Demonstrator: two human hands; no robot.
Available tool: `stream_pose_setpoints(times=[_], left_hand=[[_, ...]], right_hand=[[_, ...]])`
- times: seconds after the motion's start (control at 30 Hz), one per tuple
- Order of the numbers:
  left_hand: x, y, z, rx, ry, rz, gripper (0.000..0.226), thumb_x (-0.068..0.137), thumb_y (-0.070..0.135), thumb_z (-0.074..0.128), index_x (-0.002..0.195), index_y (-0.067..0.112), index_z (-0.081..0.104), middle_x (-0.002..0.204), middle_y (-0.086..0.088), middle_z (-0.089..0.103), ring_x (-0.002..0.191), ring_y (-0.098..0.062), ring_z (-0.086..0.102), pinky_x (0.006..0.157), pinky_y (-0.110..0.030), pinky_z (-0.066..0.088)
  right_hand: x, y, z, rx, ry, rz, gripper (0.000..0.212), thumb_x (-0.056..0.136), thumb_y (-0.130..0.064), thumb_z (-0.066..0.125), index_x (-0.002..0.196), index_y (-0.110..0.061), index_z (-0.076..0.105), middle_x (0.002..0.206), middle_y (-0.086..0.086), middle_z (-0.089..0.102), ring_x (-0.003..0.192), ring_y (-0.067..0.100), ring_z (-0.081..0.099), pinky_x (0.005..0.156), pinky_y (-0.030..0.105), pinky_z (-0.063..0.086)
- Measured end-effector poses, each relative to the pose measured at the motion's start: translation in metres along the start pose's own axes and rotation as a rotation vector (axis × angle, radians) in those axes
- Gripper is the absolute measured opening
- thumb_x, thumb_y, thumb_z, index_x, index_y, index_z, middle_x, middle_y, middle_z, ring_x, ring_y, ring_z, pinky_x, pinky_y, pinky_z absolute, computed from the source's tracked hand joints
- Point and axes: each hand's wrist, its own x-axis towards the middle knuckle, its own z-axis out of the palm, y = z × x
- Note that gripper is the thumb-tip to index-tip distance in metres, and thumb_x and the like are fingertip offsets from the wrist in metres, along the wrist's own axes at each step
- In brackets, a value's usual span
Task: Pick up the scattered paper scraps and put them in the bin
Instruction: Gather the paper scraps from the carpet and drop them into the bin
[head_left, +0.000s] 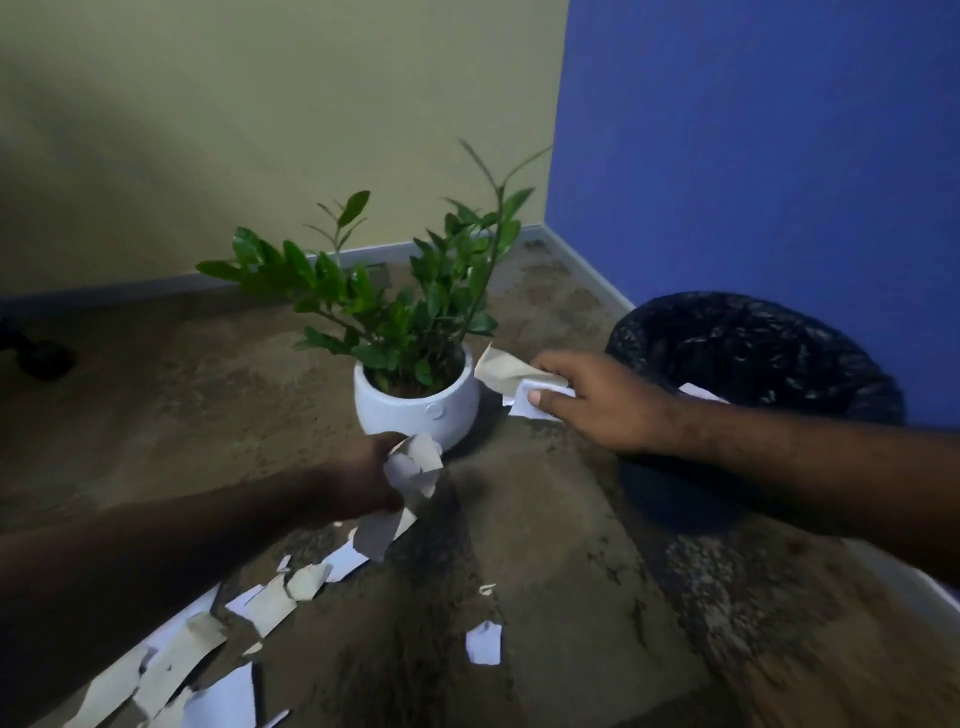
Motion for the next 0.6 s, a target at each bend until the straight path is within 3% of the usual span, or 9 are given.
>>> stream_pose_setpoints(times=[0.1, 0.23, 0.3, 0.43, 0.6], left_hand=[[0.008, 0.019, 0.006, -0.073, 0.056, 0.039, 0.038, 0.064, 0.007, 0.07, 0.101, 0.016, 0.067, 0.1, -0.005, 0.072, 0.097, -0.021, 0.068, 0.085, -0.043, 0.057], [0.02, 0.061, 0.012, -0.199, 0.177, 0.101, 0.036, 0.066, -0.008, 0.076, 0.093, 0.015, 0.07, 0.086, -0.001, 0.075, 0.082, -0.017, 0.071, 0.069, -0.031, 0.06], [0.027, 0.089, 0.013, -0.301, 0.204, 0.142, 0.034, 0.067, -0.008, 0.079, 0.091, 0.013, 0.069, 0.082, -0.002, 0.074, 0.076, -0.017, 0.068, 0.062, -0.026, 0.057], [0.036, 0.153, 0.015, -0.445, 0.205, 0.272, 0.031, 0.069, -0.009, 0.078, 0.092, 0.01, 0.07, 0.084, -0.007, 0.075, 0.074, -0.016, 0.069, 0.062, -0.026, 0.057], [0.047, 0.233, 0.018, -0.439, 0.159, 0.375, 0.033, 0.071, 0.005, 0.083, 0.098, 0.018, 0.069, 0.092, -0.001, 0.075, 0.081, -0.013, 0.073, 0.068, -0.032, 0.06]], right_hand=[[-0.013, 0.015, -0.035, -0.009, 0.148, 0.044, 0.012, 0.095, -0.021, 0.058, 0.095, -0.011, 0.064, 0.087, 0.0, 0.063, 0.076, 0.011, 0.056, 0.064, 0.026, 0.04], [-0.028, 0.05, -0.07, -0.018, 0.355, 0.179, 0.016, 0.093, -0.019, 0.06, 0.103, -0.009, 0.066, 0.098, 0.002, 0.064, 0.088, 0.016, 0.059, 0.075, 0.03, 0.041], [-0.038, 0.067, -0.084, 0.002, 0.422, 0.266, 0.016, 0.092, -0.018, 0.059, 0.104, -0.012, 0.067, 0.097, 0.001, 0.067, 0.086, 0.016, 0.06, 0.073, 0.027, 0.04], [-0.057, 0.095, -0.098, -0.041, 0.512, 0.439, 0.011, 0.087, -0.015, 0.061, 0.097, -0.018, 0.065, 0.089, 0.001, 0.067, 0.08, 0.02, 0.062, 0.063, 0.027, 0.041], [-0.065, 0.118, -0.1, -0.013, 0.503, 0.608, 0.023, 0.085, -0.024, 0.069, 0.104, -0.013, 0.064, 0.098, 0.004, 0.07, 0.087, 0.021, 0.064, 0.074, 0.031, 0.048]])
